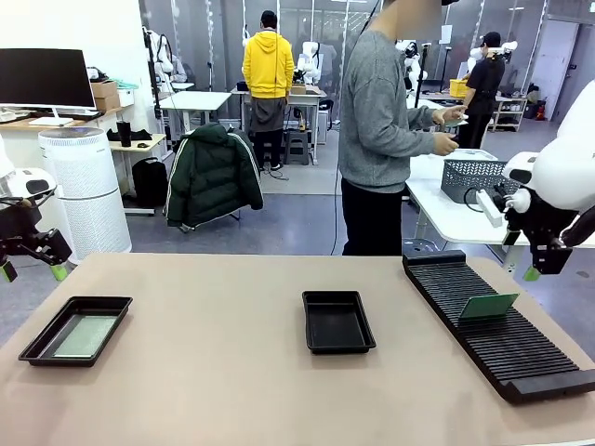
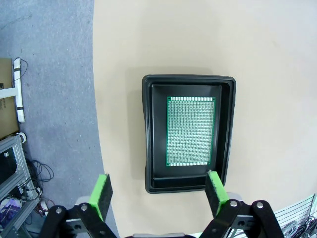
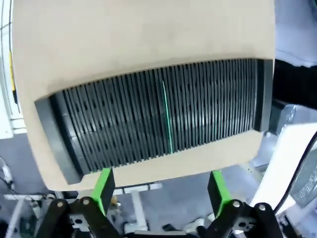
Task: Inspect and transfer BCBs to ESD trays.
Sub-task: Pick up the Blank PCB from the PCB Rack and place it in the right ESD tray.
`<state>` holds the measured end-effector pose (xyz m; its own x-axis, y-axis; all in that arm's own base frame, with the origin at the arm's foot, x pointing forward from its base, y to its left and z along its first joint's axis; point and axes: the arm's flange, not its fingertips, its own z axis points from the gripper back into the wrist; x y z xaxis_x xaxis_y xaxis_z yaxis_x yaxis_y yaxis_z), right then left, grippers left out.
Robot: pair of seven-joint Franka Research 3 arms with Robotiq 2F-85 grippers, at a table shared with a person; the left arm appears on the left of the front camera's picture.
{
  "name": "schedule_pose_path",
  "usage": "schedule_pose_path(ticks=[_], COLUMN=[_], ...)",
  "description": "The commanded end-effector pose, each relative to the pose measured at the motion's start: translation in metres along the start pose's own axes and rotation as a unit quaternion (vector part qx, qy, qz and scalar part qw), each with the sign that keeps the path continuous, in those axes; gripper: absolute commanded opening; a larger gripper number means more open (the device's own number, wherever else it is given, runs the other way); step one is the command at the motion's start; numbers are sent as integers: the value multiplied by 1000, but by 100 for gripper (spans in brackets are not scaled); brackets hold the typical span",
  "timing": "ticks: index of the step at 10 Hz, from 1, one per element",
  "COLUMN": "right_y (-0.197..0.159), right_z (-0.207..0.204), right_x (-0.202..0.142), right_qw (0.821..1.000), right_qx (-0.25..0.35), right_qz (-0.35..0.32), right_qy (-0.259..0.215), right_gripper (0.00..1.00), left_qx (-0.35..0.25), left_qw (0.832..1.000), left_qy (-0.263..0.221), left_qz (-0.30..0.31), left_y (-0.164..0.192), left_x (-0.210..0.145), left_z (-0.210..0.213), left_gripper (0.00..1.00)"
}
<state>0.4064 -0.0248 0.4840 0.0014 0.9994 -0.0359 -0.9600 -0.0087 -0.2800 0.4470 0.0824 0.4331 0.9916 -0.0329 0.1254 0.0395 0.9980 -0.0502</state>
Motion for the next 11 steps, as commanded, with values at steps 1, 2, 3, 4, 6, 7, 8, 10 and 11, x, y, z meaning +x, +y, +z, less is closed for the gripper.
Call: schedule_pose_path(ticks=[1, 2, 3, 4, 6, 7, 8, 10, 11], right_y=[-10, -15, -20, -25, -31, -33, -35, -38, -38], right_z=[-22, -31, -41, -52, -69, -75, -82, -95, -100], right_x=[-8, -9, -9, -9, -11, -13, -15, -16, -18], right_qw=[1000, 999, 998, 998, 998, 998, 998, 997, 997], right_qx=[-8, -11, -11, -5, 6, 11, 19, 26, 26], right_qz=[28, 41, 55, 60, 60, 61, 62, 62, 63], right_qy=[-1, -1, -3, -6, -11, -16, -21, -27, -32], right_gripper=[100, 100, 100, 100, 100, 100, 100, 100, 100], left_qx=[1, 1, 1, 1, 1, 1, 1, 1, 1], left_qw=[1000, 1000, 1000, 1000, 1000, 1000, 1000, 1000, 1000], left_qy=[-4, -4, -4, -4, -4, -4, -4, -4, -4], left_qz=[-1, -1, -1, -1, -1, -1, -1, -1, -1], left_y=[1, 1, 1, 1, 1, 1, 1, 1, 1], left_x=[-1, -1, -1, -1, -1, -1, -1, -1, -1], left_z=[-2, -2, -2, -2, -2, -2, -2, -2, -2], left_gripper=[100, 100, 100, 100, 100, 100, 100, 100, 100])
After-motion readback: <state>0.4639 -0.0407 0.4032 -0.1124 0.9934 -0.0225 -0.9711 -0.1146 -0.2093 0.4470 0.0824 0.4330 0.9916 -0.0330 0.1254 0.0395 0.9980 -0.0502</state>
